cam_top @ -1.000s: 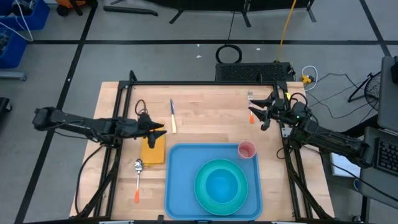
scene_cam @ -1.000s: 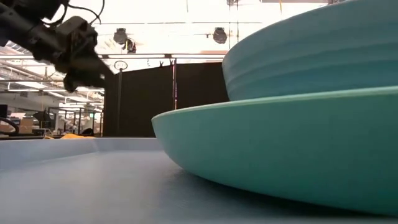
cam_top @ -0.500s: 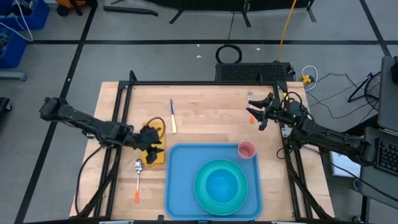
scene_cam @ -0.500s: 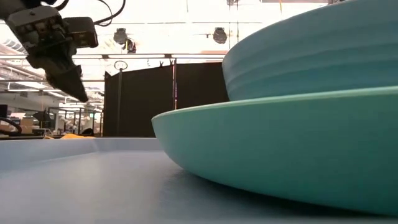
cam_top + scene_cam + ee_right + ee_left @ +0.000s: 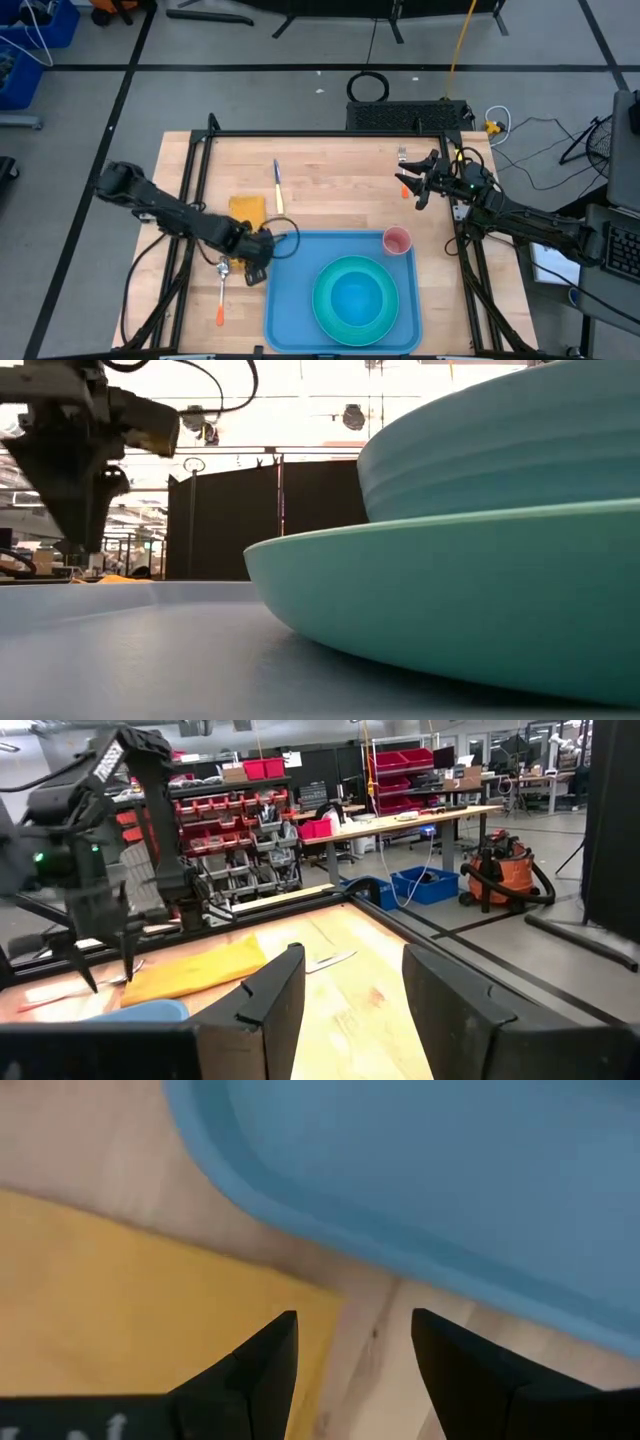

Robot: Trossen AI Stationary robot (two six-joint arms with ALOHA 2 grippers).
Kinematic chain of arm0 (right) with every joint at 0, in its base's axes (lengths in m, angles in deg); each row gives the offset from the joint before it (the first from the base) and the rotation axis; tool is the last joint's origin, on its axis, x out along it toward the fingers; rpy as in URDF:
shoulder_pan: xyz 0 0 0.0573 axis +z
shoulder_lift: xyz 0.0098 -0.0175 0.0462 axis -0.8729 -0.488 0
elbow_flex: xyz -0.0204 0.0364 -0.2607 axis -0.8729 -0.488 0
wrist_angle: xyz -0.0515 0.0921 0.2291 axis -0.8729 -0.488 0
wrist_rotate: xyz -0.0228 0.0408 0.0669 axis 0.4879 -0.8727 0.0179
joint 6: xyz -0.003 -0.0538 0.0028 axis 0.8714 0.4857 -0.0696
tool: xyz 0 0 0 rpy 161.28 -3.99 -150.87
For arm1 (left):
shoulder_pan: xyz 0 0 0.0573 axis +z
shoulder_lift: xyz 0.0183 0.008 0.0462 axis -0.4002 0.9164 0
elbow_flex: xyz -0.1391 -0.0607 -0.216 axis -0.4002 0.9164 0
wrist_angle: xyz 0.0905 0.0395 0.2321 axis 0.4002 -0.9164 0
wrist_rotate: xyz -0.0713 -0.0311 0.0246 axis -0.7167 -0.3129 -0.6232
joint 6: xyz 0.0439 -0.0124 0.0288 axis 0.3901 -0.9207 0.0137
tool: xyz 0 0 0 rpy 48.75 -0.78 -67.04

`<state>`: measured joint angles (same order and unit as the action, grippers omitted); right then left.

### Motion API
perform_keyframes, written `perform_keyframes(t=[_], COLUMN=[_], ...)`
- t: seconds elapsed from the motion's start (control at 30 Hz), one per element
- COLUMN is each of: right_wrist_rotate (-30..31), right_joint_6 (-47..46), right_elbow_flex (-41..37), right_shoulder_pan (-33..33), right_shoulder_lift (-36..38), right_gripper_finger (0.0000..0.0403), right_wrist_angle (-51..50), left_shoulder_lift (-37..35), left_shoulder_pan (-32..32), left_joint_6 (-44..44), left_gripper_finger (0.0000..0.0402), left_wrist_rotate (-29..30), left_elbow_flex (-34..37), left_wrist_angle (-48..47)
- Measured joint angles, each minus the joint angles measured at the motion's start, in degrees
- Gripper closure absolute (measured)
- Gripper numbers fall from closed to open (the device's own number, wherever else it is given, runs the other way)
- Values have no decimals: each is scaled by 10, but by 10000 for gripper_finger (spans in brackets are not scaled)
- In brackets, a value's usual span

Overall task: Set up tray
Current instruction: Put the yellow table napkin on the left side of the blue tray

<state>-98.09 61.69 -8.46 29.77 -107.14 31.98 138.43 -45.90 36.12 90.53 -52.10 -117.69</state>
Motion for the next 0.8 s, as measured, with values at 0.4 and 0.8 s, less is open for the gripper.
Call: perform_keyframes(t=[0.4, 0.8], right_wrist_rotate=[-2, -2], right_joint_6=[2, -8], right_elbow_flex=[0, 0], right_shoulder_pan=[0, 0], right_shoulder_lift=[0, 0], right_gripper_finger=[243, 243], right_wrist_angle=[0, 1], left_shoulder_lift=[125, 121], left_shoulder_pan=[-2, 6], left_joint_6=[-40, -77], left_gripper_finger=[202, 202], left_wrist_rotate=[-4, -10], left_elbow_flex=[-82, -97], left_wrist_angle=[-45, -149])
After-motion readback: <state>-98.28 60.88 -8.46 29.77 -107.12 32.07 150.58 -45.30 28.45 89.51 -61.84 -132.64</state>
